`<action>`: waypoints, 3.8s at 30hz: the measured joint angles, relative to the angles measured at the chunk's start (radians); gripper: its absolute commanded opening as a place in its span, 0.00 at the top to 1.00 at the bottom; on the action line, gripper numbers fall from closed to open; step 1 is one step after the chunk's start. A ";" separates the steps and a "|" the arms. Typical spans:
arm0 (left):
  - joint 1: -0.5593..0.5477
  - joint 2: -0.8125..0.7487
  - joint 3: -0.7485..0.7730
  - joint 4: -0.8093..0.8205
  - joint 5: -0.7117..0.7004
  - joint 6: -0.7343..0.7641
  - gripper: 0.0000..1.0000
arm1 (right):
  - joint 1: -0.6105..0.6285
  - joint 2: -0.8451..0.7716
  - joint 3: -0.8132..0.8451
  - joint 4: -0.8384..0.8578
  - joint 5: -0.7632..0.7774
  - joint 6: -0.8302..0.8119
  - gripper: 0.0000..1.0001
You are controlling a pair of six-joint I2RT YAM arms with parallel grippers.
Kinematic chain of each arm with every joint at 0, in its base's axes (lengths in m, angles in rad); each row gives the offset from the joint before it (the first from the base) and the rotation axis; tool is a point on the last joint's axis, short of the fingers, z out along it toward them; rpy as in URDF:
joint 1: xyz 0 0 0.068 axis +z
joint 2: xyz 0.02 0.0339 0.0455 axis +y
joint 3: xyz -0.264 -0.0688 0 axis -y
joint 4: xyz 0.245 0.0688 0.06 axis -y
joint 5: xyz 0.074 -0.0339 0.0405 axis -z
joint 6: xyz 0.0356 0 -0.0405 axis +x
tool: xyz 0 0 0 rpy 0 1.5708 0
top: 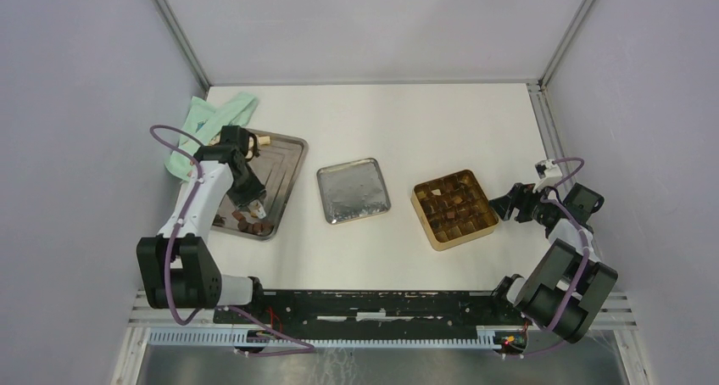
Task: Pack the chocolate
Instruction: Pick up the fake chocolate from the plate.
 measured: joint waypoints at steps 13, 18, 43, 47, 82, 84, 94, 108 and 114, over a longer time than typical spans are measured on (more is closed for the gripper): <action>0.043 0.026 0.011 0.025 0.003 0.000 0.94 | 0.000 0.001 0.000 -0.002 0.000 -0.001 0.22; 0.044 0.025 0.031 0.019 0.011 0.001 0.98 | 0.000 0.003 0.001 -0.002 0.000 -0.001 0.22; 0.044 -0.074 0.042 -0.011 0.023 0.045 0.62 | 0.000 0.007 0.001 -0.002 0.000 -0.002 0.23; 0.045 -0.052 0.042 -0.010 0.019 0.057 0.55 | 0.000 0.008 0.001 -0.002 0.000 -0.002 0.22; 0.054 0.001 -0.009 0.051 0.022 0.077 0.98 | 0.000 0.017 0.001 -0.005 0.000 -0.009 0.22; 0.055 0.001 -0.009 0.051 0.023 0.078 0.98 | 0.000 0.017 0.001 -0.007 0.000 -0.009 0.22; 0.056 0.001 -0.009 0.051 0.029 0.081 0.98 | 0.000 0.017 0.001 -0.009 0.000 -0.009 0.22; 0.056 -0.030 -0.009 0.049 0.039 0.081 0.98 | 0.000 0.017 0.001 -0.009 0.000 -0.009 0.22; 0.056 -0.059 -0.009 0.044 0.063 0.081 0.98 | 0.000 0.017 0.001 -0.010 -0.002 -0.009 0.22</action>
